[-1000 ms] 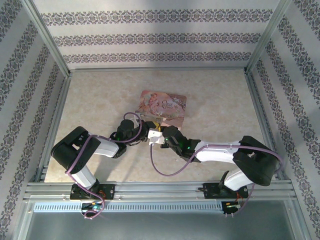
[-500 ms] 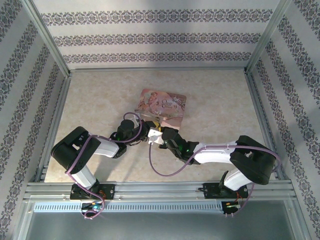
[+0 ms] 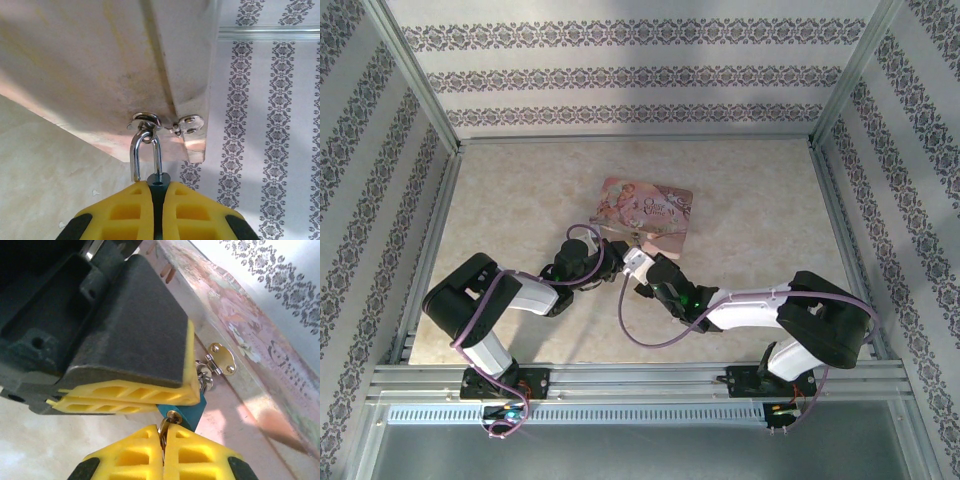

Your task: Unlock a padlock with a key

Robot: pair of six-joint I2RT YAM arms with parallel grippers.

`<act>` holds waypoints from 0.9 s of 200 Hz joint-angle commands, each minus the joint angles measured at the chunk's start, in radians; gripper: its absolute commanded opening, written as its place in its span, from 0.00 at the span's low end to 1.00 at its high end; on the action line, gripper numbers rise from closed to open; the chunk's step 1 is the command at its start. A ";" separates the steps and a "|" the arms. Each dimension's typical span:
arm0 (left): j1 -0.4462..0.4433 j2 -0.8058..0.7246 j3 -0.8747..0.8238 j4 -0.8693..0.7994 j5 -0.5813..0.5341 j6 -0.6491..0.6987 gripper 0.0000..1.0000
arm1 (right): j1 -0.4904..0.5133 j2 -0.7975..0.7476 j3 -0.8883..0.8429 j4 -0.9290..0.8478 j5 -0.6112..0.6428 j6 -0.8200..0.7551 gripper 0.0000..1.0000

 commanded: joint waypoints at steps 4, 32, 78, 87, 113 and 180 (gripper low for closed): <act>-0.032 0.018 0.007 0.093 0.012 -0.005 0.08 | 0.007 -0.023 -0.007 0.138 -0.028 0.186 0.00; -0.036 0.026 0.006 0.099 0.006 -0.005 0.08 | 0.007 -0.017 -0.035 0.215 -0.035 0.308 0.00; -0.040 0.033 0.003 0.099 0.000 -0.003 0.08 | 0.000 -0.015 -0.051 0.252 -0.051 0.528 0.00; -0.041 0.036 0.003 0.098 0.000 -0.002 0.08 | -0.001 -0.015 -0.051 0.253 -0.061 0.558 0.00; -0.042 0.056 0.003 0.108 -0.003 -0.002 0.08 | 0.000 0.016 -0.046 0.251 -0.079 0.561 0.00; -0.043 0.141 -0.011 0.159 -0.015 -0.005 0.07 | 0.008 0.113 -0.083 0.349 -0.079 0.475 0.00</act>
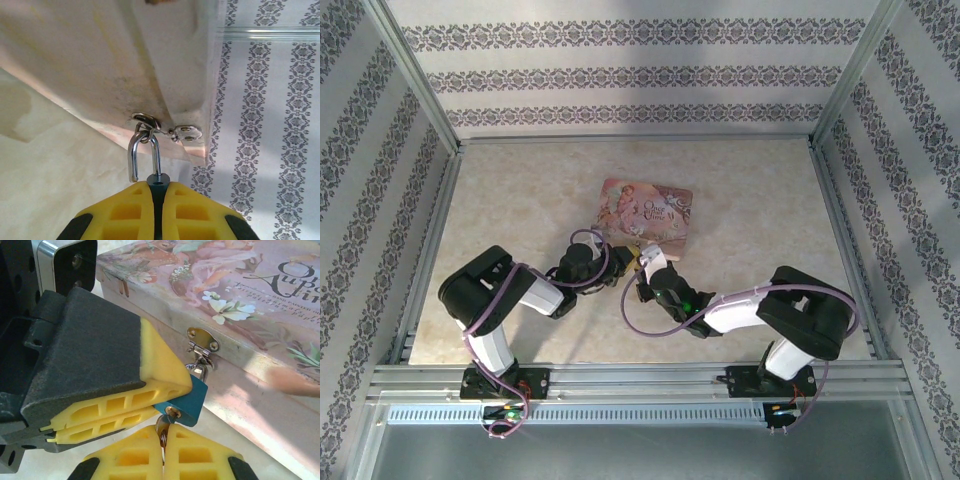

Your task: Unlock a padlock with a key

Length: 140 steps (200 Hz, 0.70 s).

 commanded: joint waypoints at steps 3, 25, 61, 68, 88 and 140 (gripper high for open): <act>-0.028 0.036 -0.007 0.092 0.003 -0.001 0.07 | 0.009 0.019 -0.008 0.168 -0.044 0.002 0.00; -0.029 0.068 -0.002 0.105 0.002 0.000 0.07 | 0.009 0.055 -0.006 0.179 -0.053 0.001 0.00; -0.030 0.115 -0.001 0.141 0.003 -0.007 0.07 | 0.009 0.115 -0.017 0.225 -0.053 -0.008 0.00; -0.030 0.124 -0.002 0.148 0.001 -0.009 0.07 | 0.009 0.124 -0.020 0.233 -0.056 -0.010 0.00; -0.030 0.144 -0.006 0.166 0.000 -0.013 0.07 | 0.009 0.146 -0.033 0.256 -0.057 -0.014 0.01; -0.031 0.153 -0.002 0.153 -0.001 -0.005 0.07 | 0.009 0.121 -0.070 0.270 -0.050 -0.022 0.16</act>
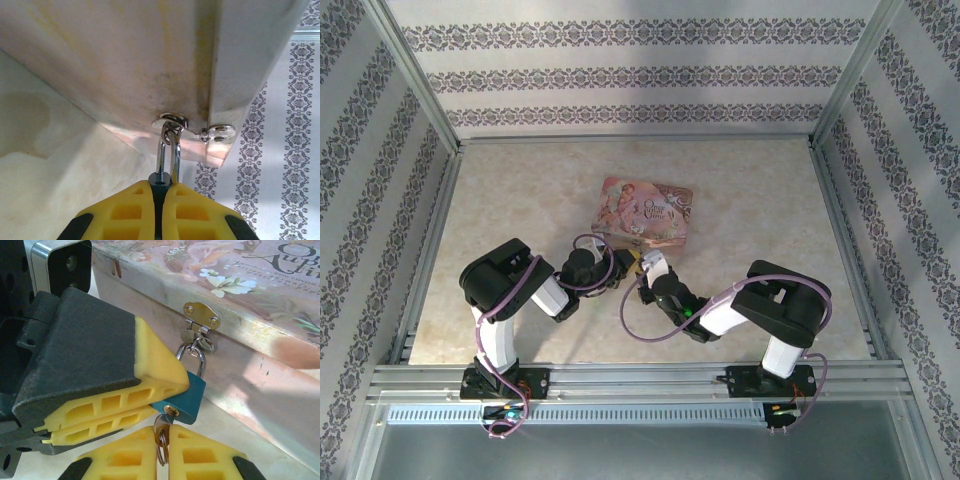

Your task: Unlock a padlock with a key

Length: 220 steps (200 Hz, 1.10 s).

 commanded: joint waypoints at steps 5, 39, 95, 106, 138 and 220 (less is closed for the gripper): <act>-0.025 0.018 0.002 -0.023 0.015 -0.002 0.07 | 0.015 -0.018 -0.023 0.047 -0.071 -0.002 0.19; -0.025 -0.013 0.006 -0.090 0.014 0.028 0.07 | 0.015 -0.129 -0.060 0.014 -0.036 -0.020 0.38; -0.027 -0.094 0.030 -0.288 0.006 0.115 0.09 | -0.008 -0.429 -0.057 -0.282 0.039 -0.084 0.58; -0.029 -0.108 0.040 -0.344 0.003 0.137 0.09 | -0.026 -0.481 -0.043 -0.366 0.039 -0.076 0.59; -0.041 -0.146 0.075 -0.491 -0.019 0.204 0.10 | -0.075 -0.609 -0.036 -0.508 0.038 -0.071 0.61; -0.047 -0.174 0.061 -0.514 -0.055 0.221 0.40 | -0.227 -0.791 -0.051 -0.716 -0.142 0.024 0.68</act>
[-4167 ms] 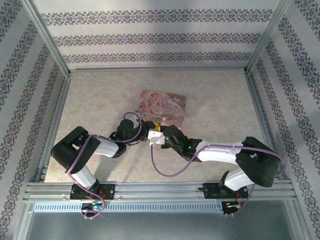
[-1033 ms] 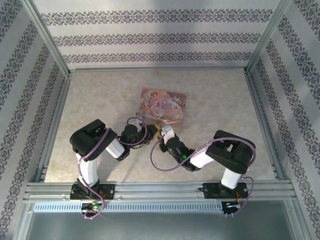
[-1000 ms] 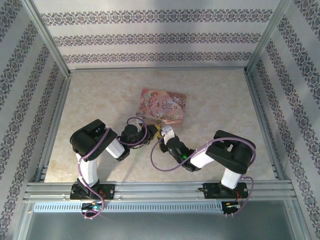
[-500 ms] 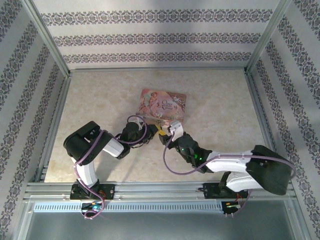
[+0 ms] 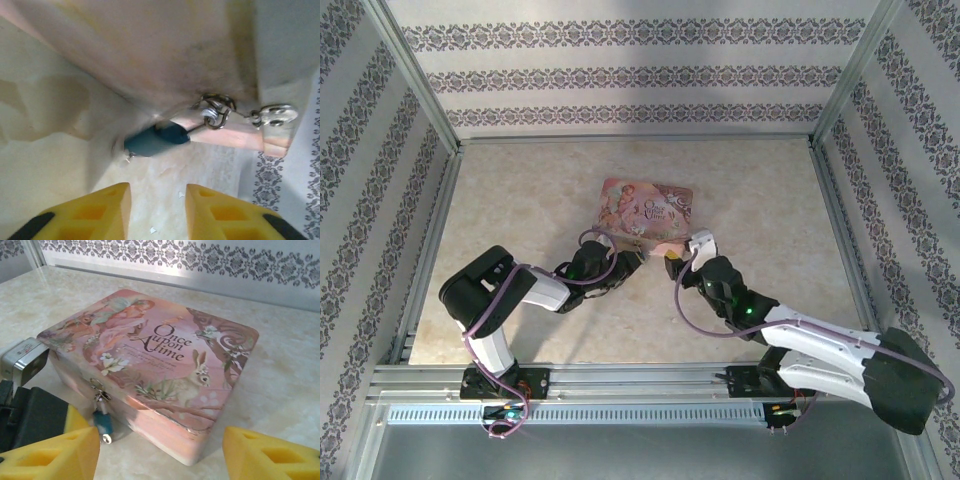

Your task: Unlock a padlock with a key

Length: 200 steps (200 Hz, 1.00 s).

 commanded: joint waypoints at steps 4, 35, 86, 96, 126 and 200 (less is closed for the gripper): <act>-0.015 -0.038 -0.032 -0.035 -0.027 0.027 0.41 | -0.047 -0.052 0.008 -0.111 -0.108 0.059 0.69; -0.015 -0.180 -0.058 -0.162 -0.084 0.096 0.51 | -0.130 -0.091 0.042 -0.207 -0.240 0.101 0.77; 0.007 -0.574 -0.005 -0.669 -0.290 0.353 0.78 | -0.331 -0.062 0.107 -0.297 -0.554 0.253 0.92; 0.030 -0.629 0.006 -0.730 -0.317 0.397 0.83 | -0.368 -0.038 0.115 -0.295 -0.618 0.280 0.97; 0.178 -0.699 0.047 -0.837 -0.250 0.511 0.94 | -0.453 0.048 0.148 -0.299 -0.751 0.355 0.98; 0.485 -0.324 0.255 -0.706 0.249 0.602 0.91 | -0.600 0.418 0.314 -0.256 -1.016 0.489 0.98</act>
